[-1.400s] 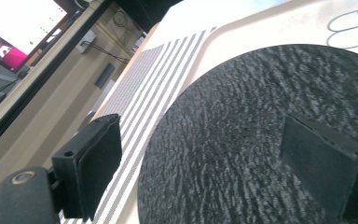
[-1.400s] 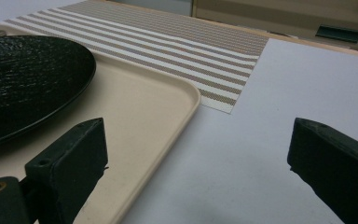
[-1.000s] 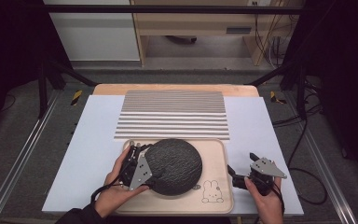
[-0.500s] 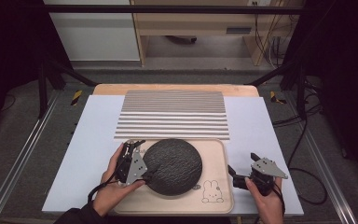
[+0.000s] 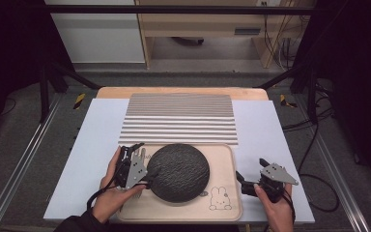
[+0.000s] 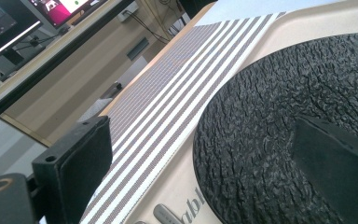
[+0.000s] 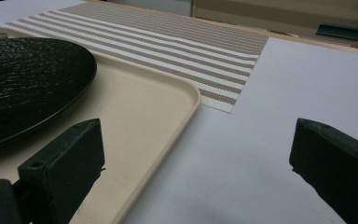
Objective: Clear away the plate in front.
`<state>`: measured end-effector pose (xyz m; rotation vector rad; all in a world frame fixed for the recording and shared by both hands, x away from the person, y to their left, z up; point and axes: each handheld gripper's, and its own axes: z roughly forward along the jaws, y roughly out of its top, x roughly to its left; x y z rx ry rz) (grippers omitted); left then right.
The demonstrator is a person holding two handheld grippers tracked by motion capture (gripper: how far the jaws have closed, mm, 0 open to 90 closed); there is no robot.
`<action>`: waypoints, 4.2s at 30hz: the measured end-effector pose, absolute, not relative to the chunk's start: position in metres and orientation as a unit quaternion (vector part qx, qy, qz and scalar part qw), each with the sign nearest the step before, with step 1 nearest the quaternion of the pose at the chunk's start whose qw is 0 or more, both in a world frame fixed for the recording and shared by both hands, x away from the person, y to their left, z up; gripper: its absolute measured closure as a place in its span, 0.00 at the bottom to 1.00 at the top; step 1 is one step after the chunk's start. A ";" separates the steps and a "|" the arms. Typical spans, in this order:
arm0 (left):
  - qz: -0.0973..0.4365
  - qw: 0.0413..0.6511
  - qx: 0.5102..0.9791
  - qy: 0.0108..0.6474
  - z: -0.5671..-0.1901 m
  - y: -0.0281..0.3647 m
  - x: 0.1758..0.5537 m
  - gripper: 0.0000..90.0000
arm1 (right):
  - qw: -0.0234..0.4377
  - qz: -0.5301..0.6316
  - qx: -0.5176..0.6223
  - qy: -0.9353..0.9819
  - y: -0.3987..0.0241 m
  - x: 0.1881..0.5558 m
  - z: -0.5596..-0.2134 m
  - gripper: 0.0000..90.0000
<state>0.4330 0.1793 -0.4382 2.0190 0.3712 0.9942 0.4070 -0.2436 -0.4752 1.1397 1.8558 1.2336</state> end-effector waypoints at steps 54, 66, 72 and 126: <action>0.398 0.493 0.718 0.288 -0.393 0.268 0.428 0.04 | 0.316 0.474 0.434 0.698 -0.246 0.406 -0.473 0.04; 0.392 0.504 0.701 0.319 -0.394 0.290 0.425 0.04 | 0.316 0.477 0.434 0.696 -0.247 0.406 -0.473 0.04; 0.389 0.509 0.687 0.343 -0.395 0.303 0.425 0.04 | 0.317 0.476 0.434 0.696 -0.248 0.406 -0.473 0.04; 0.345 0.541 0.629 0.439 -0.452 0.355 0.425 0.04 | 0.315 0.476 0.438 0.694 -0.250 0.406 -0.473 0.04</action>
